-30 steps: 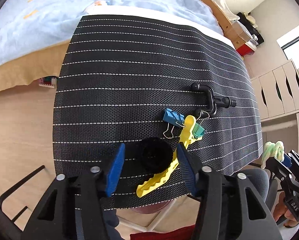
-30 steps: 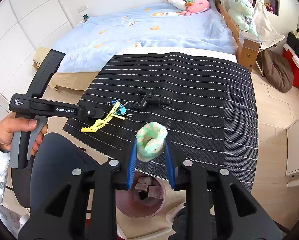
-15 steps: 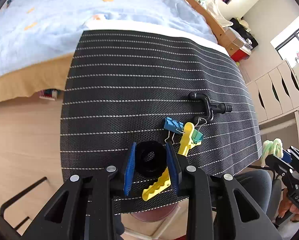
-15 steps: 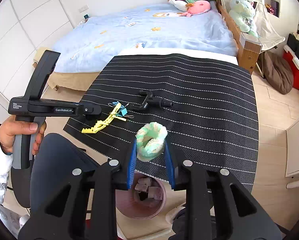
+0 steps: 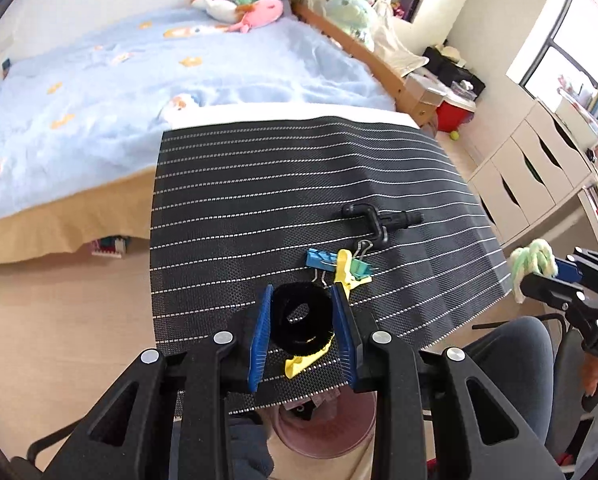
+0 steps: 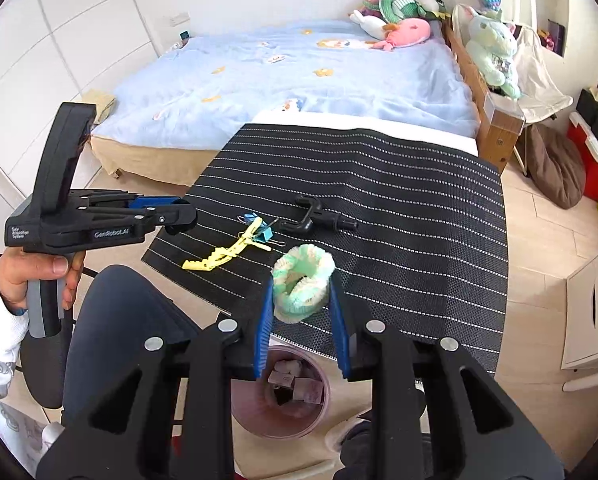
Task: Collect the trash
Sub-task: 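Grasp the black hair tie with the left gripper while the right gripper holds the scrunchie, then release the scrunchie into the pink bin with the right gripper while the left gripper carries the hair tie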
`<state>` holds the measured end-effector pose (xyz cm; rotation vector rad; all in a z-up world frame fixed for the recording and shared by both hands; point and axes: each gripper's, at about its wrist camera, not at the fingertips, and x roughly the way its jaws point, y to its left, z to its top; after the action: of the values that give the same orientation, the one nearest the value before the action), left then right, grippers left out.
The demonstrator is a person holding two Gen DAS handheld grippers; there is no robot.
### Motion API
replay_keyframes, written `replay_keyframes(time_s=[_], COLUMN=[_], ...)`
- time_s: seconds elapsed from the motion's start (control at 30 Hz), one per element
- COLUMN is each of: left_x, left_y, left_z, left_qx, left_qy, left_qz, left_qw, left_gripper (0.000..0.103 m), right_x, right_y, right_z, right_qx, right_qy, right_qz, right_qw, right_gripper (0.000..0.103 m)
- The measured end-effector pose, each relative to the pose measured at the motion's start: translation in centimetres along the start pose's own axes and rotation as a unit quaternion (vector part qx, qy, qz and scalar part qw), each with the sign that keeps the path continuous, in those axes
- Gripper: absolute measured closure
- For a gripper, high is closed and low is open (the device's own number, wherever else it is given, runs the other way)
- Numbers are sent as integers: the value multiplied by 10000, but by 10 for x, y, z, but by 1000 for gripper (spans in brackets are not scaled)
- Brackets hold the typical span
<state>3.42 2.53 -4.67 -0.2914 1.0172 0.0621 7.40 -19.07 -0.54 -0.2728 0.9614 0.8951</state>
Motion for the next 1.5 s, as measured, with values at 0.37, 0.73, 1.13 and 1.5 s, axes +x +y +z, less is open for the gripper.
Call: replay_keyframes(time_s=[0.37,0.73,1.13,1.5], left_x=[-53,-80,-92,-94], left_y=[-29,-47,-55,-60], left_z=[-24,-60,-83,-88], left_qx=[463,714,857,1000], left_qy=[-546,-805,-846,-845], left_qz=[-194,-189,-325,-412], left_qw=[9972,9940,9922,9905], left_gripper=[74,74,74,74], right_x=[-34,-44,-29,-32], right_y=[27,52,70,58], right_z=[-9,-38,-71,-70], right_qx=[-348,-587,-713,-381], right_qy=[-189,-25,379,274], right_qz=[80,290,634,577], right_qw=[9992,9979,9947,9972], right_gripper=[77,77,74,8])
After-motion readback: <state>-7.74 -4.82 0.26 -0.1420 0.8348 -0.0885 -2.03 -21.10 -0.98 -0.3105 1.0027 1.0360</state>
